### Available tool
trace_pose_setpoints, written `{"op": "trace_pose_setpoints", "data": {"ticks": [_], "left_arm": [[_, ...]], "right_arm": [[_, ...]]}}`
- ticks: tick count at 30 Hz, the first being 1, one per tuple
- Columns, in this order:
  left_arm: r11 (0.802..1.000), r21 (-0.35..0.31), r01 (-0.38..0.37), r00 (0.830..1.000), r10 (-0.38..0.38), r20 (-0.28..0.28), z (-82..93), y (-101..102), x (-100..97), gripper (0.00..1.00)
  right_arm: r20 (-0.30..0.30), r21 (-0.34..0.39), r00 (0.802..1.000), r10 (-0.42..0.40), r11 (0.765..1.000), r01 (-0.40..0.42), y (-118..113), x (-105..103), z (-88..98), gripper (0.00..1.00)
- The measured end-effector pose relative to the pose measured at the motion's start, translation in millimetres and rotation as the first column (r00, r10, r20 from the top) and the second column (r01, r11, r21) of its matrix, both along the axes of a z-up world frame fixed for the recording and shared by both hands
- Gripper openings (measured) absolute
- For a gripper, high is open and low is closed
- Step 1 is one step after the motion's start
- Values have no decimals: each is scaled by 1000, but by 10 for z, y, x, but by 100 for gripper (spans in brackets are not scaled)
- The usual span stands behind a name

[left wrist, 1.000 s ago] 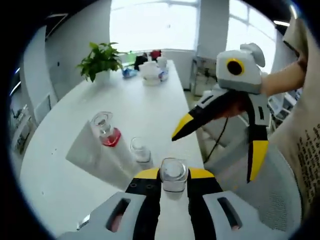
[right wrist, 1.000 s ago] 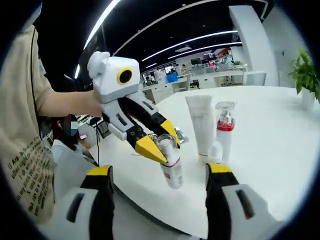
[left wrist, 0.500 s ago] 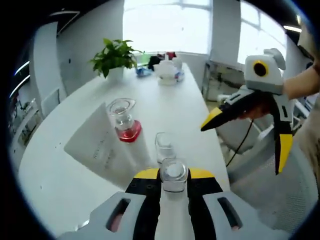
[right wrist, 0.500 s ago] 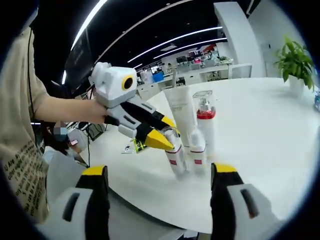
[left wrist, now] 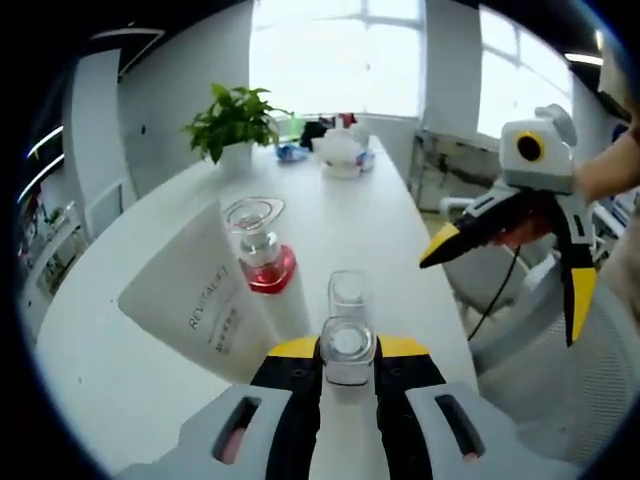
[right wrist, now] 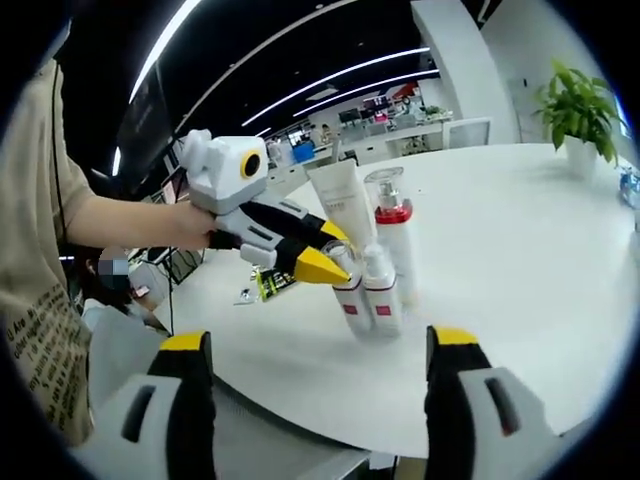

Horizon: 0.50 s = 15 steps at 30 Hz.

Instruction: Arrange the skincare products in the storage area until every visible bottle or jar stands upright without overlapping.

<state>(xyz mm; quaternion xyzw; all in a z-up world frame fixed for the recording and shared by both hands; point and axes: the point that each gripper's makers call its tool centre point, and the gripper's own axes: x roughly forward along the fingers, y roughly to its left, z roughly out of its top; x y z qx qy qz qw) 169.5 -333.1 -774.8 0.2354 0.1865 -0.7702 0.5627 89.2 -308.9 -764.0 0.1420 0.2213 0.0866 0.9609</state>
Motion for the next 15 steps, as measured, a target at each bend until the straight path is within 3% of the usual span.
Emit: {"op": "trace_pose_setpoints", "data": {"ticks": [15], "left_arm": [[1000, -9, -5, 1000, 5, 2, 0, -23, 11, 16]], "right_arm": [[-4, 5, 1000, -4, 1000, 4, 14, -5, -8, 88]]}}
